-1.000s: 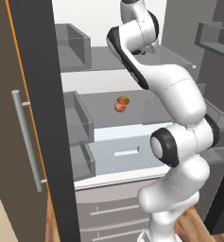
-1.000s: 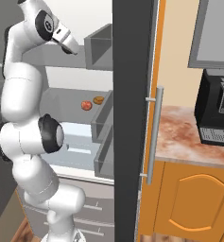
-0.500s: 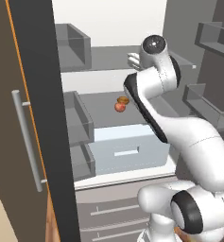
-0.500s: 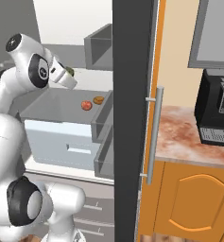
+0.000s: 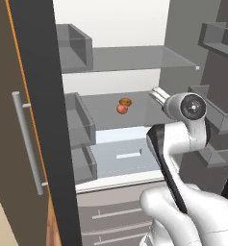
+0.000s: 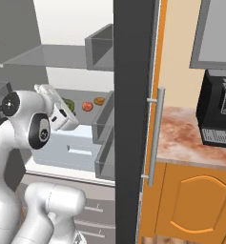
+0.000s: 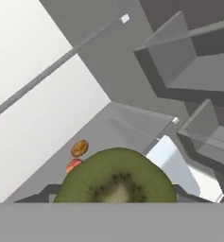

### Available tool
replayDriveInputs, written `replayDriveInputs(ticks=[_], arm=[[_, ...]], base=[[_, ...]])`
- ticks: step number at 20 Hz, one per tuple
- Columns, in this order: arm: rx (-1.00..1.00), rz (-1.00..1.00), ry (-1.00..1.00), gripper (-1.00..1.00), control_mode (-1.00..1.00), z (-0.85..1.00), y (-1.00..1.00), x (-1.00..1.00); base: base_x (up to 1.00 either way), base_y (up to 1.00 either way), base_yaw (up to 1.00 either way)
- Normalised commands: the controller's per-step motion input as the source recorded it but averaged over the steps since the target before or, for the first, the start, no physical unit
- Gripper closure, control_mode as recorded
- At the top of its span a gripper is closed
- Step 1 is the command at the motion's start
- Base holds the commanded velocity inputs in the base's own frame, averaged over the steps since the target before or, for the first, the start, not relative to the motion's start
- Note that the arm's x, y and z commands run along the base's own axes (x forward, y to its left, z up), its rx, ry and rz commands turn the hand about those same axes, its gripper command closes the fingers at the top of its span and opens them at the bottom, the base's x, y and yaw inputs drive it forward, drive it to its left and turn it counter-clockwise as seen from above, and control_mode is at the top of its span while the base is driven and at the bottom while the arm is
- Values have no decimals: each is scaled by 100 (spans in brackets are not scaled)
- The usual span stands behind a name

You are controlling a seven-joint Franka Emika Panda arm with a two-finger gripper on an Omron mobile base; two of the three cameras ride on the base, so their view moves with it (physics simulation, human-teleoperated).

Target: Pick up the peach and kiwi from the fridge and place one fruit on each plate on the dining counter.

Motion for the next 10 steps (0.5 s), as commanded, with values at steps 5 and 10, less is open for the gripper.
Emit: replayDriveInputs(ticks=[5, 10], arm=[[0, 0, 31, 100, -100, -2, 0, -27], [0, 0, 27, 100, -100, 0, 0, -7]], base=[[0, 0, 0], [0, 0, 0]])
